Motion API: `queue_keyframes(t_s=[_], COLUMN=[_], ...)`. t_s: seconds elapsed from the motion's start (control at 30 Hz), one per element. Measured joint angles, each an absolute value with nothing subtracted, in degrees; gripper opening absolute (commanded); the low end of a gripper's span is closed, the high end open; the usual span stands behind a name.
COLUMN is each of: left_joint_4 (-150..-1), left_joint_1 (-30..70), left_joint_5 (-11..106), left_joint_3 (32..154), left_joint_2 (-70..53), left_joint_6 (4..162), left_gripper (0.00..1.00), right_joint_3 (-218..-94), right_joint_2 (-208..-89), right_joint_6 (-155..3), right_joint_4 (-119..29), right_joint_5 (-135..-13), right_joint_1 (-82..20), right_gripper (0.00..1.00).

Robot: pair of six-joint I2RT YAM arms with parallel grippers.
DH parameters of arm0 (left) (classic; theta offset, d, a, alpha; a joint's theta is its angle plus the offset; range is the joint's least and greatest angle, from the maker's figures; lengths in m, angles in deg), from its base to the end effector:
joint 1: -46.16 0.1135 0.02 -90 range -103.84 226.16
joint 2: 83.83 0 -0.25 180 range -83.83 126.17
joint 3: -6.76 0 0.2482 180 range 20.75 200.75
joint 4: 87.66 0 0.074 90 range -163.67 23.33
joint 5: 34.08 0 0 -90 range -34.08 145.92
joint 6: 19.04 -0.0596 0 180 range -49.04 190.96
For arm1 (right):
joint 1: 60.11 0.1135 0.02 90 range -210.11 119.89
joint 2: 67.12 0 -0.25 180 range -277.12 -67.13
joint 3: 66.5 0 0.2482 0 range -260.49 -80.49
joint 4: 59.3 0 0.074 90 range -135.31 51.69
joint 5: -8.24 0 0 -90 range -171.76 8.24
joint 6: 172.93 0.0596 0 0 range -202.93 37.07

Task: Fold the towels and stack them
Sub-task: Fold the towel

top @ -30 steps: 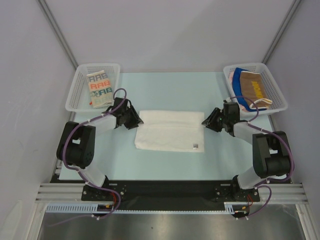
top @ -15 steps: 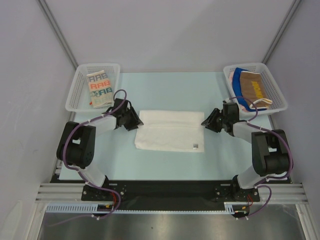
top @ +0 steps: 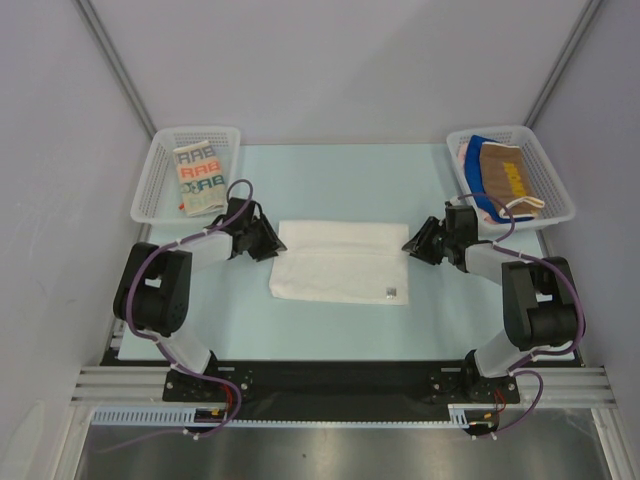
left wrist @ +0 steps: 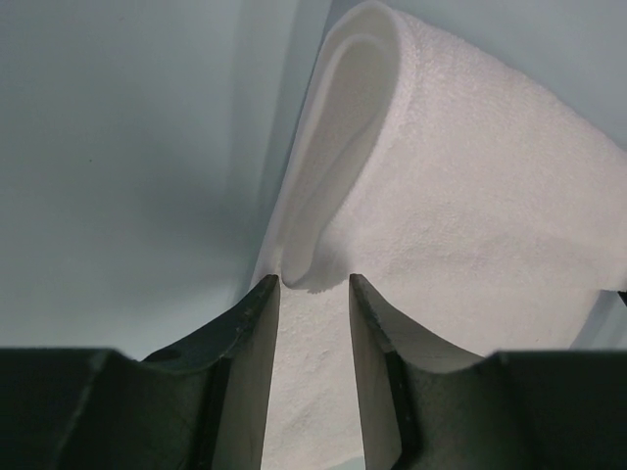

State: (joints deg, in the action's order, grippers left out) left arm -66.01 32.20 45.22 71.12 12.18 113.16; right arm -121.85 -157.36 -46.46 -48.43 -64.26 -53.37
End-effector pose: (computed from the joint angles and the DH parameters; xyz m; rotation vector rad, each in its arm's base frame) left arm 0.3241 -0.0920 0.1256 -0.5545 2.5346 -0.6191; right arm 0.3116 0.0549 0.1278 0.4780 2.3952 0.7136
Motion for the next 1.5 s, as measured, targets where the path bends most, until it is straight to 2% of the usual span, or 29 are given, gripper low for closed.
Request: queue_keyframes(t_s=[0.3,0.4,0.63,0.8,0.97,1.5], left_joint_4=[-67.1,-67.2,-67.1,-67.2,-66.7,-62.3], left_joint_1=[32.2,32.2,32.4,32.4,32.4,33.0], left_joint_5=[44.7,44.6,44.2,44.2,44.0,41.7], left_joint_3=[71.1,71.1,72.0,73.6,73.6,73.5], left_joint_2=[13.4,13.4,14.3,14.4,13.4,5.8], left_joint_6=[113.5,113.6,113.5,113.4,113.4,111.8], left_gripper=[0.28,0.25,0.00,0.00,0.00,0.00], right_joint_3=[-121.7,-121.7,-121.7,-121.7,-121.7,-121.8], right_joint_2=[-157.4,-157.5,-158.8,-158.7,-156.4,-143.6], right_joint_6=[-46.5,-46.5,-46.5,-46.6,-46.7,-48.7], right_joint_4=[-48.6,-48.7,-48.8,-48.4,-46.3,-37.4], right_joint_5=[-64.3,-64.3,-64.3,-64.3,-64.3,-64.1], right_joint_1=[-53.4,-53.4,-53.4,-53.4,-53.4,-53.4], right_gripper=[0.38,0.34,0.19,0.07,0.01,0.00])
